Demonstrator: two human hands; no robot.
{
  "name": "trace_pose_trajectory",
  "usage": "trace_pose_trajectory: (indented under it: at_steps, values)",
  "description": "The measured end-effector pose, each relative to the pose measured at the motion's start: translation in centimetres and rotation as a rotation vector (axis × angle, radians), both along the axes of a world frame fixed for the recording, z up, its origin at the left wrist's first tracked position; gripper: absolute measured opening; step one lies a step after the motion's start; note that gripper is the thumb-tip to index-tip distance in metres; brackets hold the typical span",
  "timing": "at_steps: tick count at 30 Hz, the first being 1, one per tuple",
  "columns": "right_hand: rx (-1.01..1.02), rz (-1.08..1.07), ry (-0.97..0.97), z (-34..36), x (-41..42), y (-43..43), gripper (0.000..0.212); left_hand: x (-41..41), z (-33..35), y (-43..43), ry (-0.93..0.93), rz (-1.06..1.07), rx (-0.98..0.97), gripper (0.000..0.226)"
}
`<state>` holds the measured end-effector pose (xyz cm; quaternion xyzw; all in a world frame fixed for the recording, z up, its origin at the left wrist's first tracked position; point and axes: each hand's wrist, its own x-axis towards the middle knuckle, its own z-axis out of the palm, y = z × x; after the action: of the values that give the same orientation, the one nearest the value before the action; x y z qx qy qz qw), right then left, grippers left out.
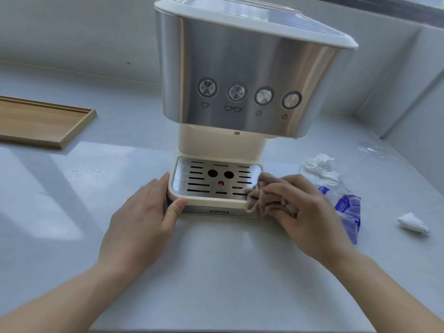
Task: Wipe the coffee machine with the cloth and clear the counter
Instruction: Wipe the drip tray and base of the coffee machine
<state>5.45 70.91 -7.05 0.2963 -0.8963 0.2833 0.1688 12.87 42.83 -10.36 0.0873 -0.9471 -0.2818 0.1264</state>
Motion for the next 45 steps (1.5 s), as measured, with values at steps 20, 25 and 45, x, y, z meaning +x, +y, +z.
trace_pose_trajectory:
  at_steps: [20,25,45]
  values:
    - [-0.334,-0.224,-0.134,-2.7,4.8,-3.4,0.045,0.0,0.0,0.0,0.005,0.005,-0.003,0.044]
    - [0.04,-0.392,-0.15,-1.9,3.8,-1.2,0.038,0.1,0.0,0.0,0.03,0.007,-0.016,0.028]
    - [0.136,-0.009,-0.196,-2.1,9.2,-11.2,0.038,0.0,0.5,-0.7,0.071,-0.001,0.256,0.029]
